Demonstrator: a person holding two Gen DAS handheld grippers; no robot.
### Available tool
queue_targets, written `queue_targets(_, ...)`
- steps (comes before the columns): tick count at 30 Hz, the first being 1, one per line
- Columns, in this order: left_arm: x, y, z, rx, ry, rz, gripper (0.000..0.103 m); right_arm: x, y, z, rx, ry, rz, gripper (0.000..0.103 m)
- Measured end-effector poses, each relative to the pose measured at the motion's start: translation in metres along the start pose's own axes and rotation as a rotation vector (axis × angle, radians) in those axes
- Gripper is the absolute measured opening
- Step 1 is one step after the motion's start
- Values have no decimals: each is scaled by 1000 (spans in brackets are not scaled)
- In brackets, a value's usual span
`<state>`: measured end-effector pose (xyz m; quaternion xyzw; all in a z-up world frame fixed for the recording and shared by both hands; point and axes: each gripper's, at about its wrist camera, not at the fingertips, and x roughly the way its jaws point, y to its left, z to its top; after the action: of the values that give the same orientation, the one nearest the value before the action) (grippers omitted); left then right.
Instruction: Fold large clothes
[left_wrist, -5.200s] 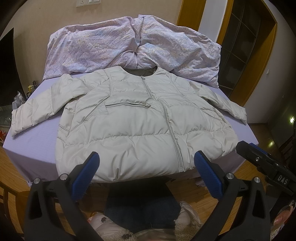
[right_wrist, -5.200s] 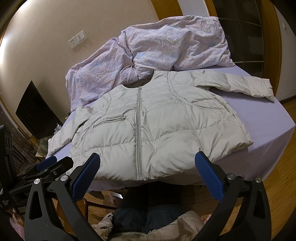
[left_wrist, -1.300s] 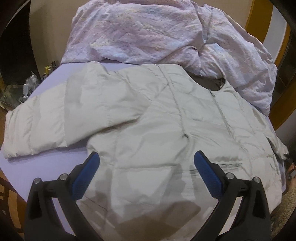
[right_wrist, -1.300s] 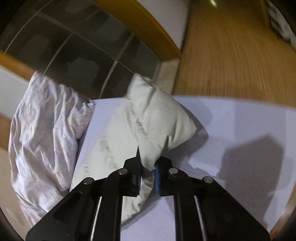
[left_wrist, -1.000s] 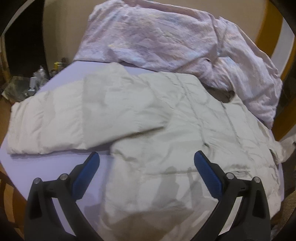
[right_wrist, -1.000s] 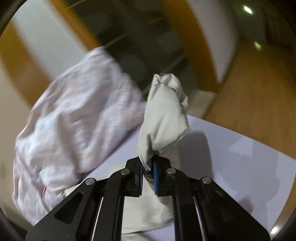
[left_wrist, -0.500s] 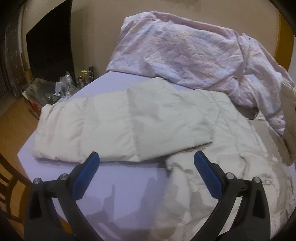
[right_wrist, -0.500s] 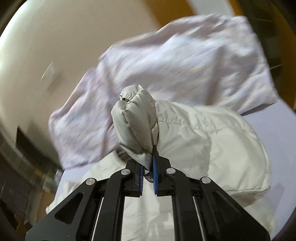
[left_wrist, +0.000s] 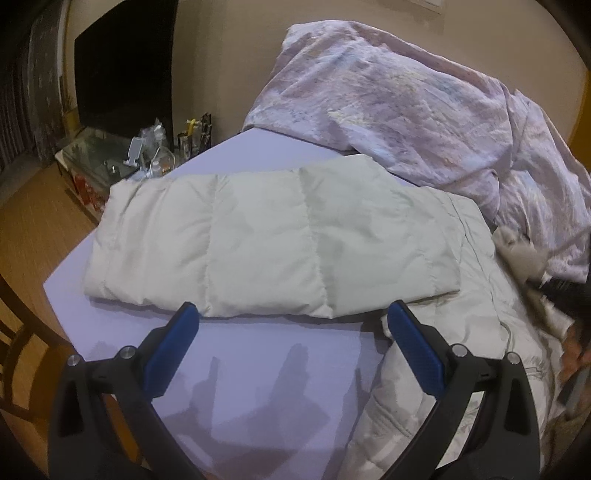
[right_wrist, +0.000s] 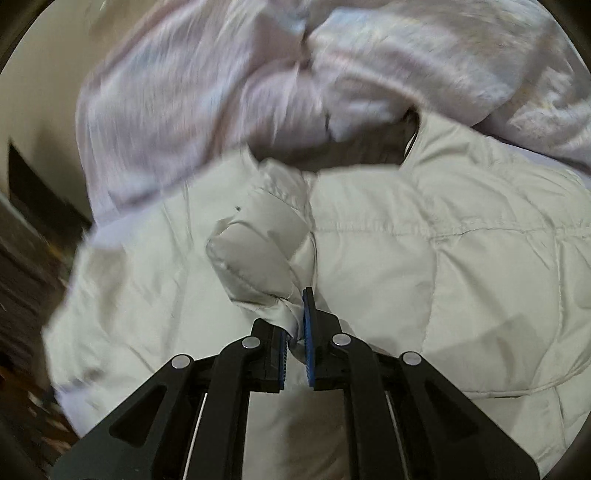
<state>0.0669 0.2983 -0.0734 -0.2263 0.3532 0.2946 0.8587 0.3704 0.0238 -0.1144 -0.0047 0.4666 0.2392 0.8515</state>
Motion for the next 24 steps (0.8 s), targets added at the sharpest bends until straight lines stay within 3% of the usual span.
queue_targets(2, 2, 7, 0, -24, 13, -8, 101, 7, 14, -9, -80, 31, -63, 14)
queue_targets(4, 4, 12, -2, -41, 20, -5, 101, 5, 24, -12, -148, 45, -89, 24)
queue_targets(6, 5, 17, -2, -52, 30, 1, 101, -5, 30, -14, -176, 65, -28, 62)
queue_targets(7, 5, 18, -3, -56, 31, 2, 101, -13, 32, -14, -171, 51, 10, 64)
queue_targets(10, 5, 23, -4, -67, 32, 4, 101, -40, 26, -8, -151, -59, 41, 54)
queue_targets(13, 5, 26, -5, -76, 34, 10, 101, -46, 8, 7, -59, -110, 27, 49)
queue_targets(16, 6, 30, -5, -95, 41, 15, 101, -25, -6, 22, 2, -85, -37, 47)
queue_targets(19, 9, 37, -6, -134, 56, 13, 101, 13, -6, 24, 3, 28, -57, 47)
queue_targets(24, 15, 56, -6, -240, 93, -29, 101, 34, 16, 20, -106, 68, -173, 50)
